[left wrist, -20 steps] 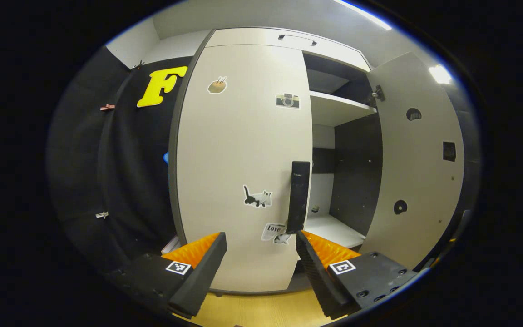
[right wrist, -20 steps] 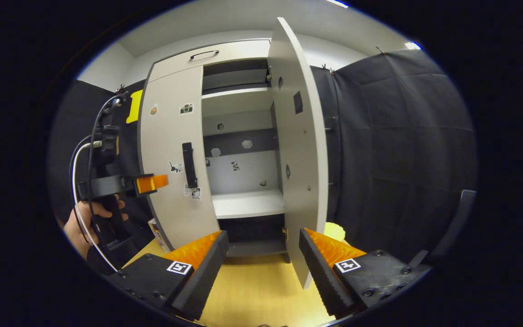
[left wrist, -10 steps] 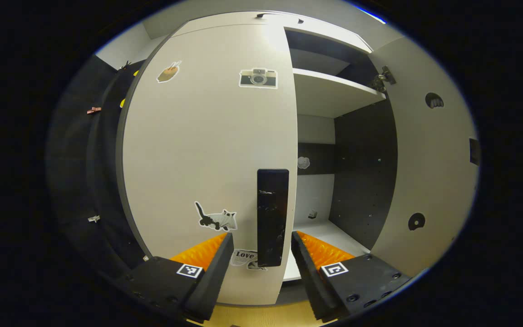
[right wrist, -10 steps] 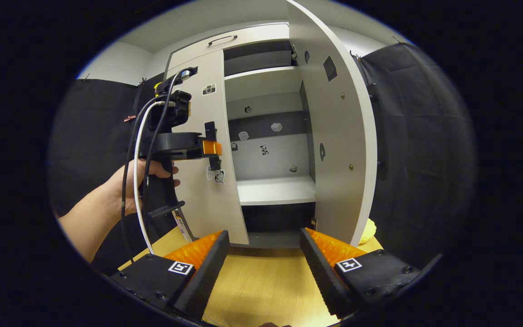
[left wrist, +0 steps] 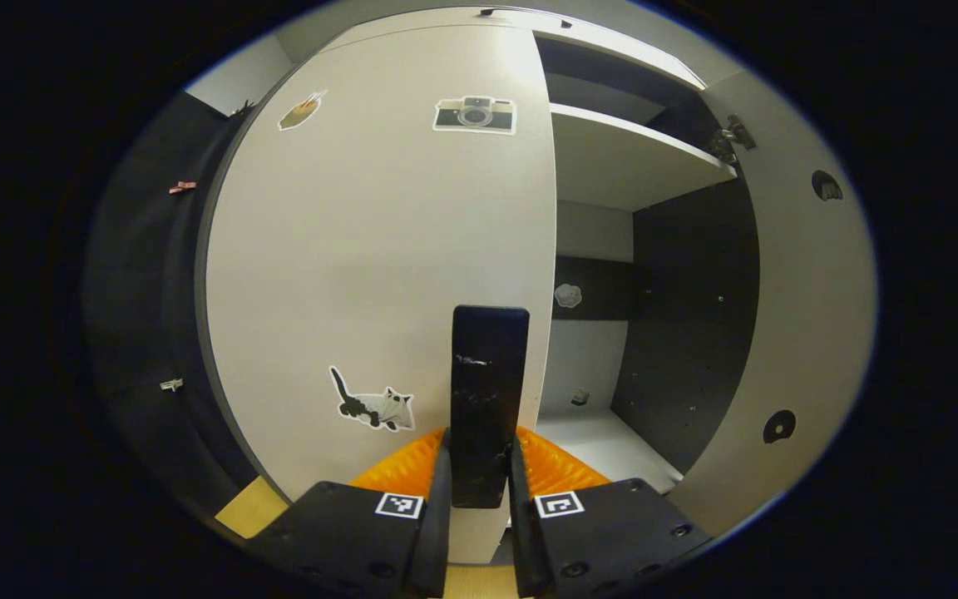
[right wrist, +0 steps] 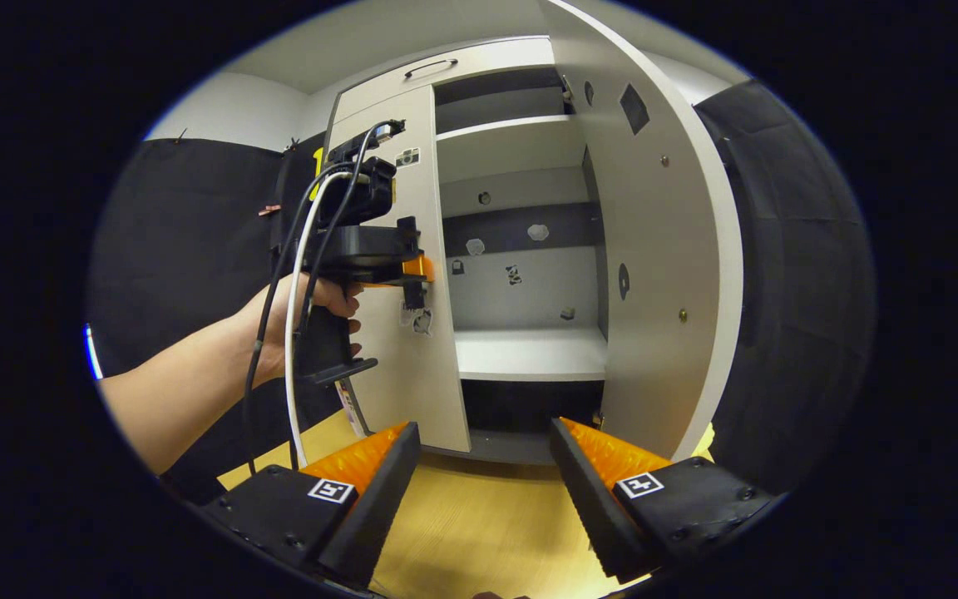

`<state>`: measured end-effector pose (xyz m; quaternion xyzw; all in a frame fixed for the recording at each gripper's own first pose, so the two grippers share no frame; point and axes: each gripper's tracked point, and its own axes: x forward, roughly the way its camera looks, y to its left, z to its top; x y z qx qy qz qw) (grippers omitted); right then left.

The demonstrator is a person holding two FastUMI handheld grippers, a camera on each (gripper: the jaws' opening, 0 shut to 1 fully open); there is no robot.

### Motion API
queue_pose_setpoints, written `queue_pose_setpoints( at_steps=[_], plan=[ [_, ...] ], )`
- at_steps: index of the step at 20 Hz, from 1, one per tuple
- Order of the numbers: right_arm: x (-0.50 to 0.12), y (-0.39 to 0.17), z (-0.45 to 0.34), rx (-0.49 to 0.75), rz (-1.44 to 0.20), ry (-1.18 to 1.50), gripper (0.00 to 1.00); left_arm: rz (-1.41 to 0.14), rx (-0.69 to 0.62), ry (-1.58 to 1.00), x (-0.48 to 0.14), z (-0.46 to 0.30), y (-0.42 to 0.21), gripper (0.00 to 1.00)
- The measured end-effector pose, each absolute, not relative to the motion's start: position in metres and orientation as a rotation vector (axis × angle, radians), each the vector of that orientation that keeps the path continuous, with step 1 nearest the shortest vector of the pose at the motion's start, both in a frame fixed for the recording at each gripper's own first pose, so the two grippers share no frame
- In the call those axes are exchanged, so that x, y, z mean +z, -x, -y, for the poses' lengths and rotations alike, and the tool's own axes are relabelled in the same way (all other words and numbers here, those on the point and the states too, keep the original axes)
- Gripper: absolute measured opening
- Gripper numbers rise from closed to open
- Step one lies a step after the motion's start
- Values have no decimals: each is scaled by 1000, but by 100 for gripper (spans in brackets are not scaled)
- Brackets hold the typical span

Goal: Open the right door of the double-door shoe cabinet with the right hand, and open the left door with the left hand.

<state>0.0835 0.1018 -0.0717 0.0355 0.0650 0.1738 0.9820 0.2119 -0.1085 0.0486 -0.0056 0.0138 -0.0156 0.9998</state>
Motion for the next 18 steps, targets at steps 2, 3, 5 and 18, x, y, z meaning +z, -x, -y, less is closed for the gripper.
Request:
queue_pose_setpoints(
  at_steps=[2, 3, 5, 18],
  plan=[
    [-76, -84, -102, 372, -144, -76, 98, -30, -29, -4, 47, 109, -212, 29],
    [-77, -83, -102, 383, -149, -81, 98, -26, -30, -6, 48, 109, -211, 24],
    [-81, -83, -103, 407, -164, -91, 99, -33, -40, -11, 47, 109, -212, 12],
    [-78, -70, -101, 262, -161, -65, 98, -2, -125, 31, 42, 88, -144, 7]
  ],
)
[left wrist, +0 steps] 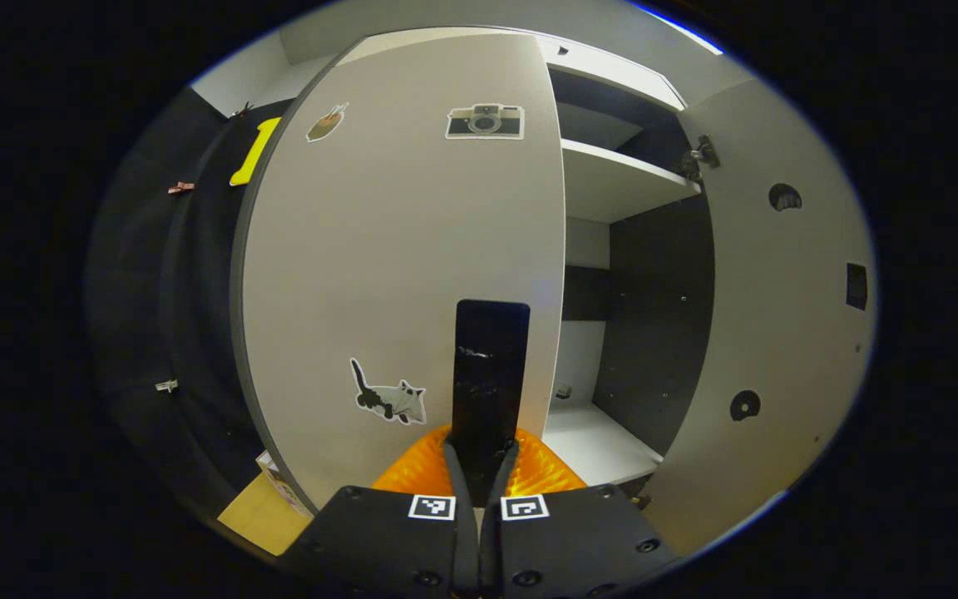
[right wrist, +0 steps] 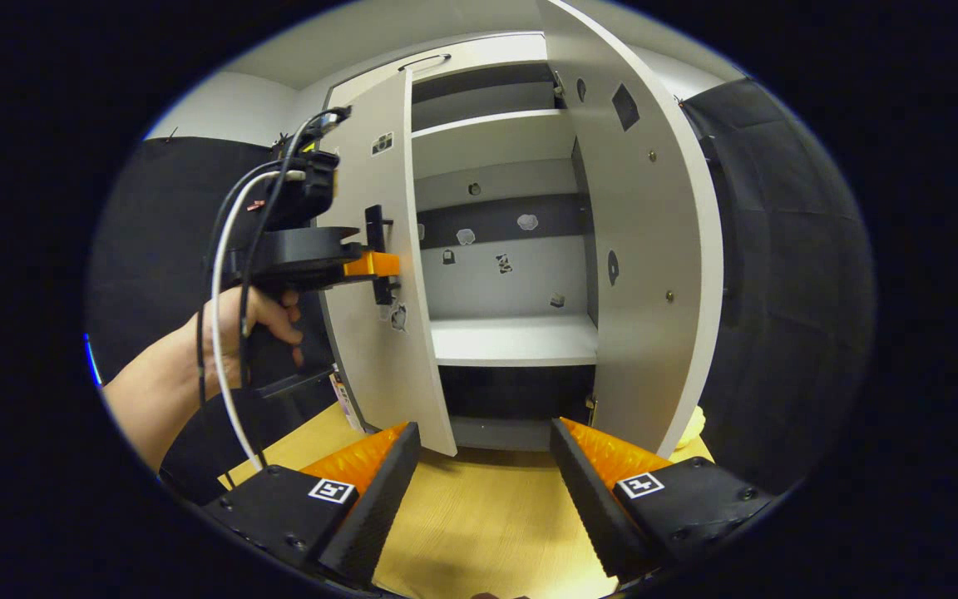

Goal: Open the right door of the double-door shoe cabinet with the right hand, and open the left door with the left hand.

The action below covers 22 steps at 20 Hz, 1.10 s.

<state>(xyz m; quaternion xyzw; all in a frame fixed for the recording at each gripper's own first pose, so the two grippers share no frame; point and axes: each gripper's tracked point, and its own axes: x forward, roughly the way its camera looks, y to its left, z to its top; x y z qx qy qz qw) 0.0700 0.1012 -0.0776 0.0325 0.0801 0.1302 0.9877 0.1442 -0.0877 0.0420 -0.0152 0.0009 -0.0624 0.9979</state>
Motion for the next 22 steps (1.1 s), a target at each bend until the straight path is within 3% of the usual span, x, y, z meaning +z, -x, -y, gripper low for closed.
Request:
queue_pose_setpoints(
  at_steps=[10, 22],
  plan=[
    [-60, -62, -90, 77, -119, -44, 98, 23, -170, 30, 40, 44, -75, 4],
    [-50, -62, -100, 60, -104, 7, 98, 50, -40, -22, 35, -66, -16, 5]
  ],
)
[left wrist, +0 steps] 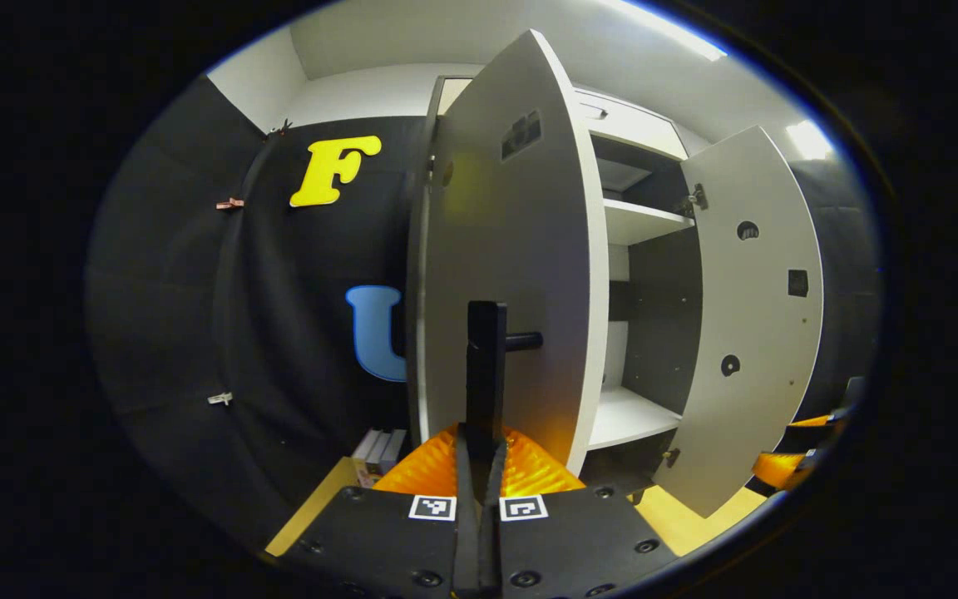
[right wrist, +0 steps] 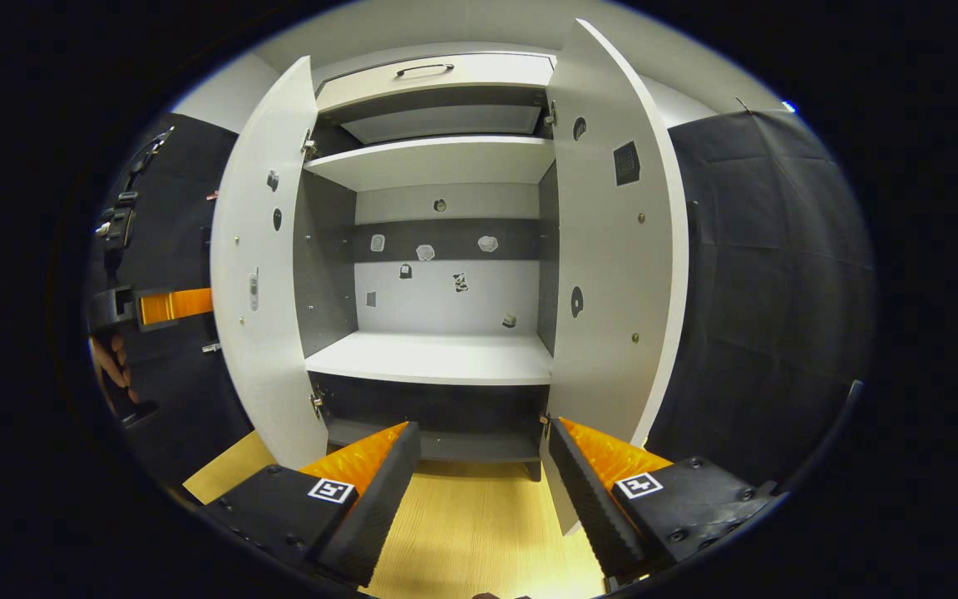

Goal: Open the right door of the double-door shoe cabinet with the right hand, and open the left door with the left hand.

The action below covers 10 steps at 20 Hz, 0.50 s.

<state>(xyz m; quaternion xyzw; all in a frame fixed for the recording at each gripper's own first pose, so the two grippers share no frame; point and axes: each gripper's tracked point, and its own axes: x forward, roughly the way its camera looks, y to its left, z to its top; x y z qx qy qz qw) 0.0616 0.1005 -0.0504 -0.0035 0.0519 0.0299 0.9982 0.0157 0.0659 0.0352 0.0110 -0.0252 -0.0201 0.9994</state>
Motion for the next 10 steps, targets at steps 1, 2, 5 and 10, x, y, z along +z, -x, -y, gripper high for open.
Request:
queue_pose_setpoints(
  at_steps=[1, 2, 5, 10],
  plan=[
    [-50, -61, -99, 58, -103, 7, 98, 48, -23, -29, 35, -78, -14, 5],
    [-49, -60, -99, 54, -101, 9, 98, 52, -9, -29, 35, -92, -12, 5],
    [-48, -57, -98, 45, -97, 12, 98, 52, 37, -2, 32, -130, -14, 3],
    [-45, -54, -105, 44, -100, 9, 98, 47, -19, -3, 25, -141, -15, 5]
  ],
)
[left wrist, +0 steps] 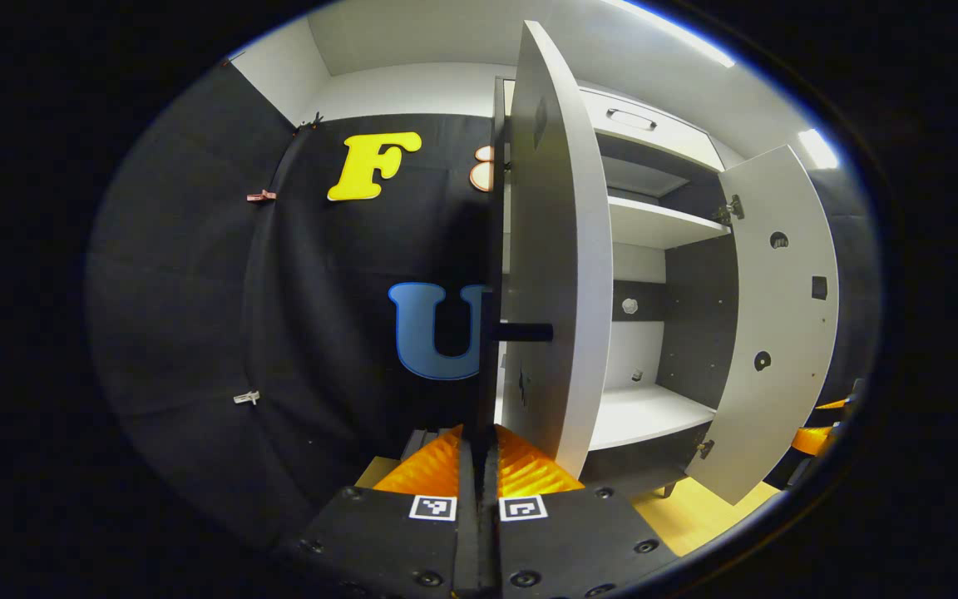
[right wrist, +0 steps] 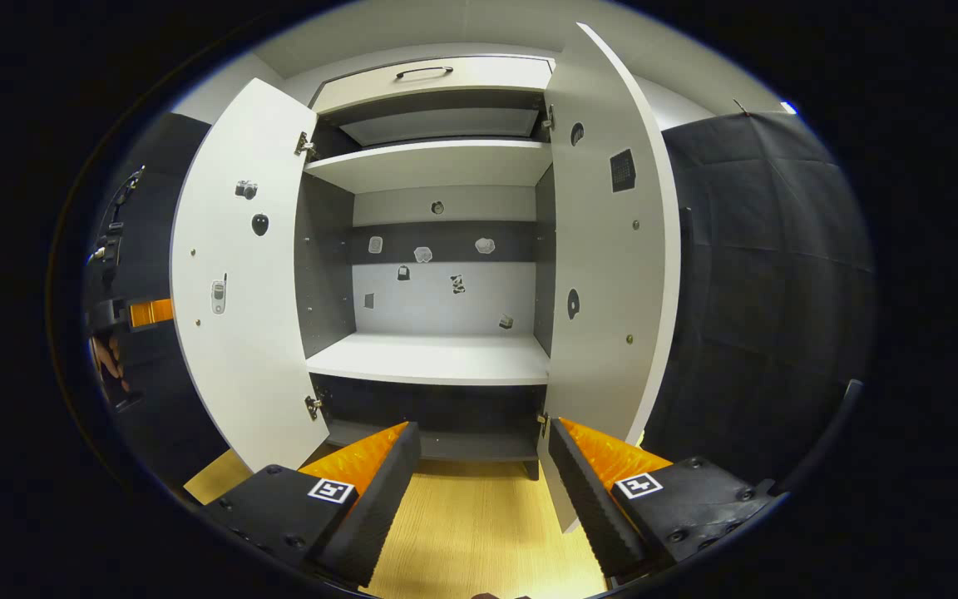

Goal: Open the right door of the double-door shoe cabinet with the right hand, and open the left door with the left hand.

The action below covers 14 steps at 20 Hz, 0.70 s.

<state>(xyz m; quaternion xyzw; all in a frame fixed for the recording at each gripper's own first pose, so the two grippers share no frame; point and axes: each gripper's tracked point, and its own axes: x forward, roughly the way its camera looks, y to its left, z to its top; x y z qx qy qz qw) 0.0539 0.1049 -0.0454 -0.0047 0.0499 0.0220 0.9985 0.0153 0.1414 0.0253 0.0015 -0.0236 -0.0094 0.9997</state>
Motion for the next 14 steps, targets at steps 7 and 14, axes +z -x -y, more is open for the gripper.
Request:
queue_pose_setpoints(
  at_steps=[7, 14],
  plan=[
    [-27, -44, -101, 34, -74, 0, 98, 50, 41, -29, 24, -138, 25, 5],
    [-18, -41, -61, 55, -58, 10, 98, 47, -3, 44, 18, -37, 76, 56]
  ],
)
